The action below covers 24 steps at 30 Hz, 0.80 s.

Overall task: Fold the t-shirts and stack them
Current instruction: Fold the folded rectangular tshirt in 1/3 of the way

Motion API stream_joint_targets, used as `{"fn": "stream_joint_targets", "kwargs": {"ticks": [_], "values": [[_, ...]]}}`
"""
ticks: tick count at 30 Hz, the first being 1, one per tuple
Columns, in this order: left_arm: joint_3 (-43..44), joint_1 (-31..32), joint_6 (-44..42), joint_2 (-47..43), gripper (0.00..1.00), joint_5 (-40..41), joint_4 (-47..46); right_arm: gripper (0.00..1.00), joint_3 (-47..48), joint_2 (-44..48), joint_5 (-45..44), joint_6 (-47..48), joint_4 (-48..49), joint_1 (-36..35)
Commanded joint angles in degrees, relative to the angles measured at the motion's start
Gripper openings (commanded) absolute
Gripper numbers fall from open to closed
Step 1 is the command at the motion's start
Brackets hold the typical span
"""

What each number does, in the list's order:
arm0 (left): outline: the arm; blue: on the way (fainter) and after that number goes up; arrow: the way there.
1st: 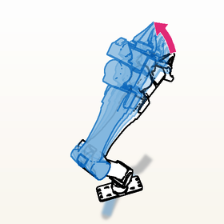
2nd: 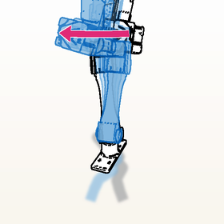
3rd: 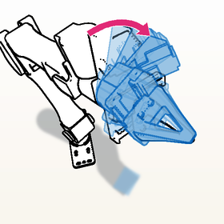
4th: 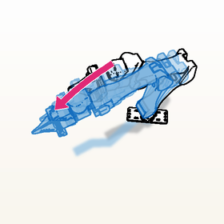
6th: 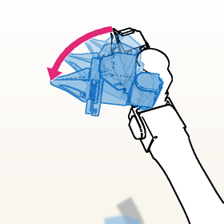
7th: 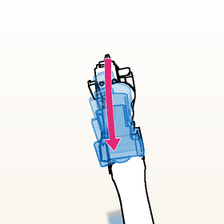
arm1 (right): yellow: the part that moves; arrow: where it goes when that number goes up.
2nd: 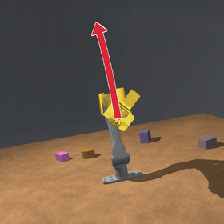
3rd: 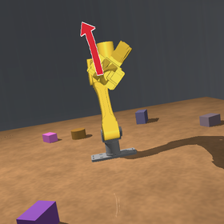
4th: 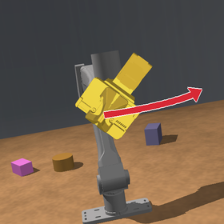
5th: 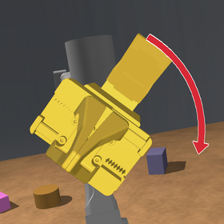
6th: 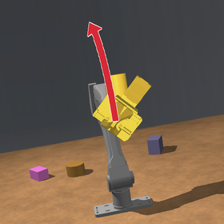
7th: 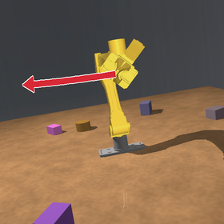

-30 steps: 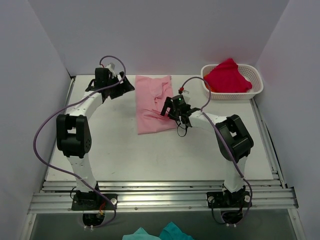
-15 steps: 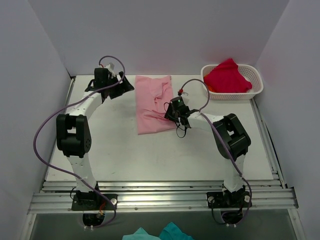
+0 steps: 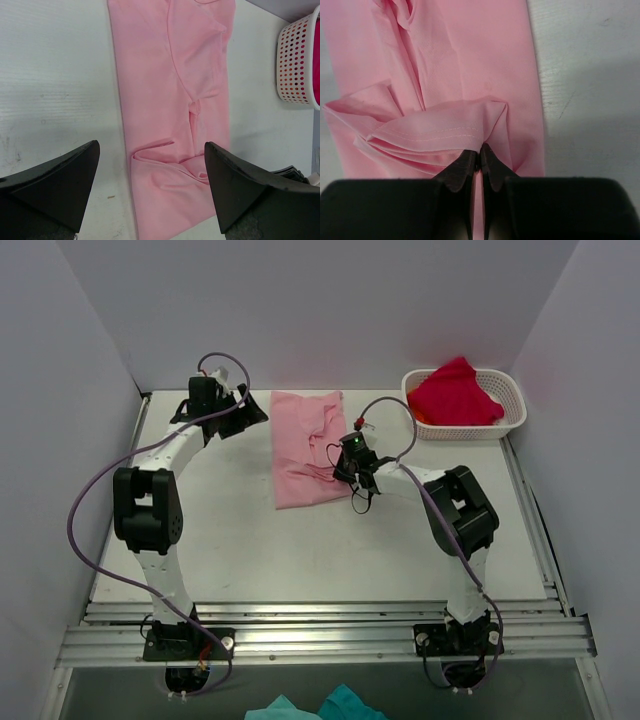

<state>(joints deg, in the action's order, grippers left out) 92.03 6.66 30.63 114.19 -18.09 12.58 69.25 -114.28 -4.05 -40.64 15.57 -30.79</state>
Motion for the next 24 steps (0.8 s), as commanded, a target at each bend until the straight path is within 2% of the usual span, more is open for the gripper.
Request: {"fn": "stream_joint_targets", "kwargs": {"ticks": [1,8,13,14,15,16,17,24], "values": [[0.7,-0.4,-0.5,0.2,0.95,-0.8,-2.9,0.00,4.7,0.9,-0.4,0.7,-2.2,0.3],[1.2,-0.9,-0.9,0.8,0.95,-1.1,-2.4,0.00,11.8,-1.0,-0.2,1.4,-5.3,2.8],[1.2,-1.7,-1.0,1.3,0.95,-1.7,-2.2,0.00,18.4,-8.2,2.0,0.7,-5.8,5.6],[1.3,-2.0,-1.0,1.5,0.95,-1.7,-2.2,0.05,19.6,-9.5,2.2,0.6,-6.0,6.3],[1.4,-2.1,-1.0,1.6,0.95,-1.8,-2.1,0.19,22.6,-10.9,2.5,0.1,-6.2,6.6],[1.5,-2.2,-1.0,1.6,0.94,-1.9,-2.0,0.79,24.3,-13.7,2.7,0.0,-7.2,6.9],[1.7,-2.3,-1.1,1.9,0.94,-2.0,-1.9,1.00,26.3,-14.9,2.7,-0.1,-8.0,7.1],[1.7,-2.4,-1.4,1.7,0.95,-1.3,-1.5,1.00,38.1,-20.2,2.3,-1.0,-11.8,8.3]]}}
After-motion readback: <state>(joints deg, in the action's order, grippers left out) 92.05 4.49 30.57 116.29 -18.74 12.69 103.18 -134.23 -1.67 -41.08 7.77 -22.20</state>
